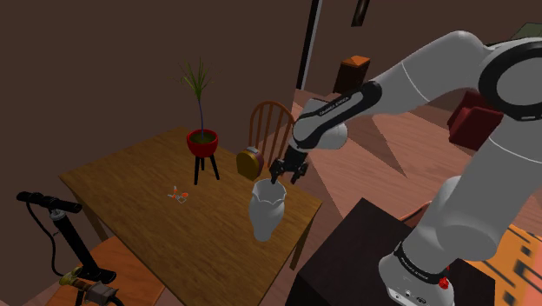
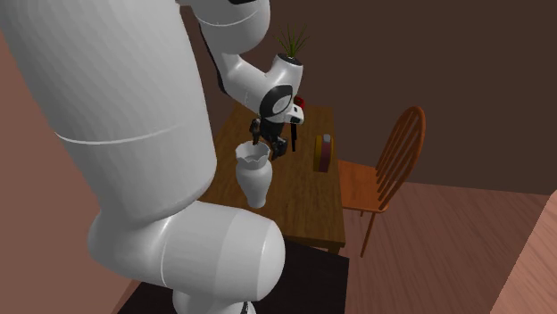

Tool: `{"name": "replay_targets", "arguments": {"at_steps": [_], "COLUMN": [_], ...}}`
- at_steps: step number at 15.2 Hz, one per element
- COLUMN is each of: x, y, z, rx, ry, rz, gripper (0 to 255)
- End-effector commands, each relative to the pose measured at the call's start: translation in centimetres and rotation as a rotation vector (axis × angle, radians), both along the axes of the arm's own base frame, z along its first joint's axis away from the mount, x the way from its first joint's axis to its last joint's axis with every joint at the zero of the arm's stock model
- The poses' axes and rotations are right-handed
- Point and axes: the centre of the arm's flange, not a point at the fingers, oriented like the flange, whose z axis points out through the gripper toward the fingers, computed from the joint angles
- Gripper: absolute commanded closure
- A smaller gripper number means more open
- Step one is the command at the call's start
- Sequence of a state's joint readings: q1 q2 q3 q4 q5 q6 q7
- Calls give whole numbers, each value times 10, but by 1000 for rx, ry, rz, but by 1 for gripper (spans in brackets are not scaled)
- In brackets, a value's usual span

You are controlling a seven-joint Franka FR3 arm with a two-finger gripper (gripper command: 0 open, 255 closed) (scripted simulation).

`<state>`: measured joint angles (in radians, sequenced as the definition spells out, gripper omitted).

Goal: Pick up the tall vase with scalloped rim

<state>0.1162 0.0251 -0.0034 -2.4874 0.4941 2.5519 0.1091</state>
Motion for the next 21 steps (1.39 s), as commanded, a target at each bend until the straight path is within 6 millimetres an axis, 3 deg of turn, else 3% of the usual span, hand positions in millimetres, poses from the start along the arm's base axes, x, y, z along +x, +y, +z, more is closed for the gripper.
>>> {"name": "replay_targets", "arguments": {"at_steps": [1,7,9,10,19,21], "x": [3,3,3,2,3,3], "y": [3,3,3,3,3,3], "z": [-12,-46,-46,-47,-46,-36], "rx": [4,4,4,4,4,4], "ry": [-1,-1,-1,-1,-1,-1], "rz": [-6,-6,-6,-6,-6,-6], "gripper": [0,0,0,255,255,255]}}
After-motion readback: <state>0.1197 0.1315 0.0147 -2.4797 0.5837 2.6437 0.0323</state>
